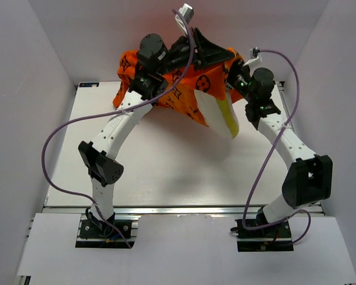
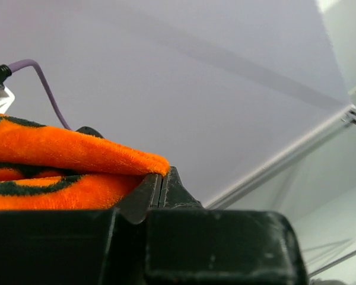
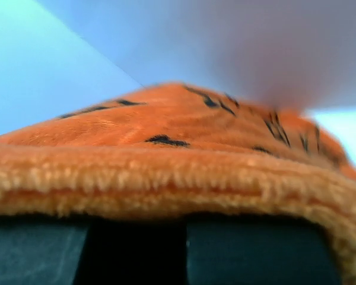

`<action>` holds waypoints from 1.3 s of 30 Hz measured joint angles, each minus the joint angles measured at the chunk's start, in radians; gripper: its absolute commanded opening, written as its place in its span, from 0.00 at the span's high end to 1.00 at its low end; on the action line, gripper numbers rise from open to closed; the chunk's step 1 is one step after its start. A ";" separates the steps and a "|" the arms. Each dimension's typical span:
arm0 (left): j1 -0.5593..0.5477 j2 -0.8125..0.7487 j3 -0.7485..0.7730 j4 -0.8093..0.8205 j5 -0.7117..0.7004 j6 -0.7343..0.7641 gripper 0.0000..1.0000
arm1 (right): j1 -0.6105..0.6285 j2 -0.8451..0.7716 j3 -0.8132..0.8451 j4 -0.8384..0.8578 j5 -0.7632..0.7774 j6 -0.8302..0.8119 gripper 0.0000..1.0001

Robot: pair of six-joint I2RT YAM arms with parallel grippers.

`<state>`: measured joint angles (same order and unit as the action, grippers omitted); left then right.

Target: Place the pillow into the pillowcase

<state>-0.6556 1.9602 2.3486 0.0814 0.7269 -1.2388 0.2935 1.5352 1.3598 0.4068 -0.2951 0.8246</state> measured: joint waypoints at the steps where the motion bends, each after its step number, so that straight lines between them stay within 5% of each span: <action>1: 0.003 0.008 -0.027 0.006 -0.003 -0.003 1.00 | -0.004 0.011 -0.019 0.000 0.003 0.023 1.00; 8: 0.011 0.126 -0.135 -0.061 -0.022 0.054 0.98 | -0.074 0.094 -0.225 0.009 0.003 0.106 1.00; 12: 0.013 0.238 -0.125 -0.156 -0.058 0.128 0.83 | -0.203 0.110 -0.237 0.024 -0.008 0.088 0.91; 15: 0.015 0.318 -0.098 -0.212 -0.092 0.165 0.77 | -0.314 0.134 -0.224 0.018 -0.017 0.026 0.80; 20: 0.037 0.366 -0.046 -0.261 -0.115 0.197 0.48 | -0.438 0.224 -0.178 -0.067 -0.054 -0.159 0.43; 22: 0.054 0.352 -0.040 -0.262 -0.120 0.212 0.45 | -0.454 0.237 -0.164 -0.118 -0.085 -0.256 0.30; 29: 0.112 0.194 -0.094 -0.432 -0.233 0.414 0.44 | -0.454 0.116 -0.198 -0.315 -0.164 -0.612 0.28; 35: 0.078 -0.118 -0.469 -0.615 -0.452 0.697 0.43 | -0.546 -0.091 -0.283 -0.452 -0.195 -0.795 0.27; 39: -0.009 -0.176 -0.657 -0.679 -0.597 0.855 0.41 | -0.634 -0.140 -0.290 -0.519 -0.228 -0.861 0.26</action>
<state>-0.6643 1.7844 1.6917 -0.5972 0.1295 -0.3836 -0.3401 1.3956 1.0695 -0.1123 -0.5228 -0.0360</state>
